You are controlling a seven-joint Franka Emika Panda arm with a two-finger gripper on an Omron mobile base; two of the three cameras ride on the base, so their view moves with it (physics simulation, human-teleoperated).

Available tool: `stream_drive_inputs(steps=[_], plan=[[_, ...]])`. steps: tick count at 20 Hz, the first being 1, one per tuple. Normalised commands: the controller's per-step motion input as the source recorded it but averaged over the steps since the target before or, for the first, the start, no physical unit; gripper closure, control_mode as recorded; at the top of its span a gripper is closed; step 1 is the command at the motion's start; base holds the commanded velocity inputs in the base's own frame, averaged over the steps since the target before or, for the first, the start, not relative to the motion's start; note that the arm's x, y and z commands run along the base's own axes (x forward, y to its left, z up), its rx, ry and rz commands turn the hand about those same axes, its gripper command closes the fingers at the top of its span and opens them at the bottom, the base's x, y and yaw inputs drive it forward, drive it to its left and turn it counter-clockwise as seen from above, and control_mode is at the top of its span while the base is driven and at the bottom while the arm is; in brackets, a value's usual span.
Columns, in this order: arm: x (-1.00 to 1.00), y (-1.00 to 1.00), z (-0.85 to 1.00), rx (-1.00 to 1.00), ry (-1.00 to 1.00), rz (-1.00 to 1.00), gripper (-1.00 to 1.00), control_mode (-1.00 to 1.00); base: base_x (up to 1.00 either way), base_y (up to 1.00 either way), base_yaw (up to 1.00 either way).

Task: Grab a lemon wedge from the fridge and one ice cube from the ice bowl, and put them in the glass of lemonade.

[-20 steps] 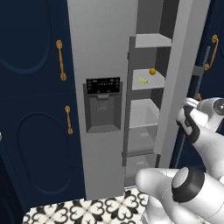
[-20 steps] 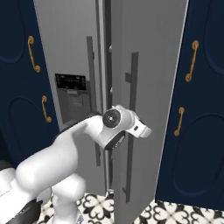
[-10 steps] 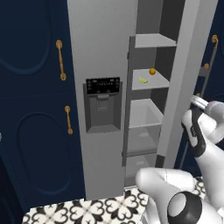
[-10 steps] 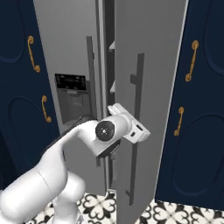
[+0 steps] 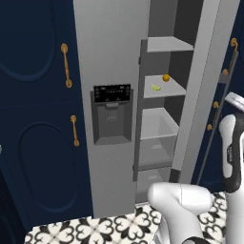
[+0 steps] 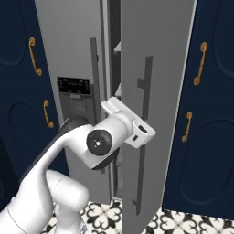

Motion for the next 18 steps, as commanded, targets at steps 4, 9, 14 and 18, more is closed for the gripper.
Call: stream_drive_inputs(steps=[4, 9, 14, 18], plan=[[-0.78, 0.43, 1.0, -0.06, 0.06, 0.13, -1.0, -1.0, 0.0, 0.0, 0.0], [-0.11, 1.0, 0.7, -0.32, 0.34, 0.06, -1.0, -1.0, 0.0, 0.0, 0.0], [0.45, 1.0, 0.14, -0.52, 0.65, 0.0, -1.0, -1.0, 0.0, 0.0, 0.0], [0.98, 0.83, -0.3, -0.58, 0.66, -0.01, -1.0, -1.0, 0.0, 0.0, 0.0]])
